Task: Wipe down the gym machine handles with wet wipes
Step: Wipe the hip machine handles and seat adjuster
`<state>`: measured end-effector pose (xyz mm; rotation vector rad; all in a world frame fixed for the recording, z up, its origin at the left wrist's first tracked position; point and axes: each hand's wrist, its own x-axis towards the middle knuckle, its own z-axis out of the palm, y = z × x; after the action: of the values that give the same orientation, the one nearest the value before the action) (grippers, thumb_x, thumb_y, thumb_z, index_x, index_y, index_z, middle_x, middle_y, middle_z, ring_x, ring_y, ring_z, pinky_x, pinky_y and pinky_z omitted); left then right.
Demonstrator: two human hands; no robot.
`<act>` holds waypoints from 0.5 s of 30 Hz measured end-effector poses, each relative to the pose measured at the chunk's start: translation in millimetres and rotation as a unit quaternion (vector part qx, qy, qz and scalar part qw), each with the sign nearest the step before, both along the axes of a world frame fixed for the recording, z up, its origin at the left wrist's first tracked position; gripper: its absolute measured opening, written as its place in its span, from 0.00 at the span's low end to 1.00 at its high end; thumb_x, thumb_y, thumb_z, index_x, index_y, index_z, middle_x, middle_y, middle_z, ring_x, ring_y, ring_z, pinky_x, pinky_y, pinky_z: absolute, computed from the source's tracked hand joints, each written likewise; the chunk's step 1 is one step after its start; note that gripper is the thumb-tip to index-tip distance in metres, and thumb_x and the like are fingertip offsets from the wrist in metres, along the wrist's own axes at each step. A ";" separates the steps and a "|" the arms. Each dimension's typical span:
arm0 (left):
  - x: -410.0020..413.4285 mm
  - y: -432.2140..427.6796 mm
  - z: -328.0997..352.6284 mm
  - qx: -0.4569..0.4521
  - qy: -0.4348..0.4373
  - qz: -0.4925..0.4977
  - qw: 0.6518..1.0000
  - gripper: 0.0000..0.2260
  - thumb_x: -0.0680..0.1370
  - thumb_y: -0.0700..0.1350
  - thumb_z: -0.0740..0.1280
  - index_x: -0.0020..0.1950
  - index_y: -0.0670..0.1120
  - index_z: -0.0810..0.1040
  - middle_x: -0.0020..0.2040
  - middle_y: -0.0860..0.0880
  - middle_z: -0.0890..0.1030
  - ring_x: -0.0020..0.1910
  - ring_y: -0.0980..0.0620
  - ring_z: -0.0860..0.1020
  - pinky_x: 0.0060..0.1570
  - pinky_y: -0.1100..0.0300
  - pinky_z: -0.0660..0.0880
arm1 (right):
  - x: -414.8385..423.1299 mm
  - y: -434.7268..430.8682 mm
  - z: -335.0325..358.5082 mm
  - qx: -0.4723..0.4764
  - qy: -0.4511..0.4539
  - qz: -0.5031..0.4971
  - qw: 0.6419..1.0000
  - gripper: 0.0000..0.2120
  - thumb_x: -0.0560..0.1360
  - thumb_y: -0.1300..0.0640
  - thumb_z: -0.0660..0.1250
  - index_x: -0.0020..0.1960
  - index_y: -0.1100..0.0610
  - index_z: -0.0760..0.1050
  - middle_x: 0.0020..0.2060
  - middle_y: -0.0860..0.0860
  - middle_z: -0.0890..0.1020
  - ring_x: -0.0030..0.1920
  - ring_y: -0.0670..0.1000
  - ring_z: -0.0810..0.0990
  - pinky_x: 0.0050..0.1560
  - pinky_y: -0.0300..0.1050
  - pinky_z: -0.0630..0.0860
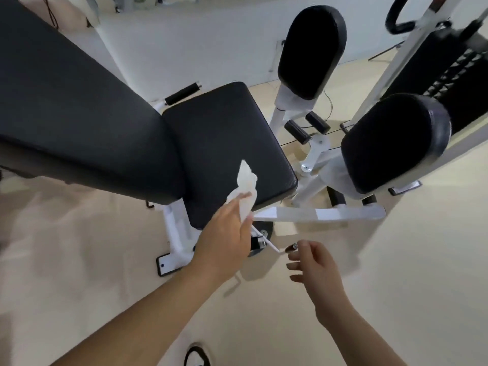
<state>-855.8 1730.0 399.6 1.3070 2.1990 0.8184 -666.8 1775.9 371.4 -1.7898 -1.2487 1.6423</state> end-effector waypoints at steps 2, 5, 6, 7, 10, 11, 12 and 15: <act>8.2 -7.4 -58.7 -0.089 0.095 -0.127 0.983 0.23 0.86 0.47 0.54 0.82 0.49 0.59 0.80 0.52 0.62 0.79 0.51 0.60 0.78 0.57 0.57 | -1.7 2.1 -31.0 0.034 0.010 0.009 0.999 0.11 0.84 0.47 0.61 0.54 0.53 0.77 0.45 0.49 0.86 0.45 0.50 0.85 0.46 0.49 0.81; 15.5 -27.8 -135.9 -0.197 0.196 -0.187 0.942 0.35 0.78 0.45 0.59 0.83 0.52 0.47 0.78 0.50 0.62 0.74 0.45 0.65 0.74 0.48 0.60 | -5.0 -1.7 -79.2 0.090 0.013 0.024 0.996 0.09 0.84 0.48 0.61 0.53 0.50 0.78 0.44 0.46 0.85 0.46 0.47 0.85 0.49 0.48 0.81; 17.0 -31.6 -154.2 -0.182 0.212 -0.183 0.943 0.37 0.76 0.46 0.61 0.83 0.52 0.49 0.74 0.50 0.67 0.68 0.44 0.70 0.69 0.47 0.65 | -6.9 -2.9 -93.1 0.121 0.012 0.032 0.992 0.07 0.84 0.49 0.62 0.53 0.49 0.78 0.44 0.45 0.85 0.47 0.46 0.84 0.49 0.46 0.80; 19.5 -33.0 -168.6 -0.151 0.230 -0.177 0.945 0.38 0.74 0.48 0.64 0.83 0.50 0.53 0.70 0.50 0.70 0.63 0.44 0.72 0.64 0.46 0.68 | -9.0 -2.8 -104.3 0.158 0.012 0.044 0.986 0.06 0.84 0.51 0.62 0.52 0.48 0.78 0.45 0.44 0.85 0.48 0.44 0.83 0.49 0.42 0.79; 21.2 -31.5 -197.7 -0.071 0.297 -0.146 0.941 0.44 0.68 0.52 0.72 0.81 0.48 0.60 0.68 0.48 0.71 0.60 0.44 0.72 0.63 0.44 0.66 | -25.2 4.7 -122.1 0.288 -0.005 0.120 0.950 0.06 0.83 0.51 0.63 0.57 0.47 0.77 0.50 0.39 0.82 0.55 0.38 0.79 0.51 0.31 0.75; 21.2 -32.8 -198.9 -0.065 0.304 -0.142 0.940 0.45 0.66 0.52 0.72 0.81 0.47 0.60 0.68 0.48 0.71 0.61 0.45 0.71 0.65 0.46 0.63 | -32.4 7.9 -124.8 0.331 -0.020 0.157 0.930 0.08 0.82 0.49 0.62 0.60 0.46 0.76 0.53 0.38 0.81 0.57 0.36 0.78 0.52 0.29 0.74; 21.2 -34.7 -195.8 -0.058 0.299 -0.142 0.942 0.45 0.66 0.53 0.71 0.81 0.48 0.59 0.69 0.50 0.69 0.64 0.46 0.68 0.68 0.48 0.60 | -41.2 10.4 -125.6 0.364 -0.032 0.194 0.910 0.10 0.82 0.48 0.62 0.61 0.45 0.76 0.54 0.37 0.80 0.57 0.36 0.77 0.52 0.28 0.73; 11.9 -43.7 -185.2 0.007 0.168 -0.180 0.969 0.37 0.70 0.49 0.66 0.79 0.54 0.59 0.73 0.57 0.64 0.72 0.54 0.62 0.76 0.53 0.60 | -70.4 14.8 -126.5 0.401 -0.061 0.303 0.863 0.10 0.84 0.50 0.59 0.62 0.45 0.76 0.47 0.36 0.79 0.48 0.39 0.78 0.50 0.38 0.74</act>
<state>-843.8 1686.3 214.4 1.8953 2.0964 0.5004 -737.2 1790.7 244.9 -1.0258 -2.2840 0.9667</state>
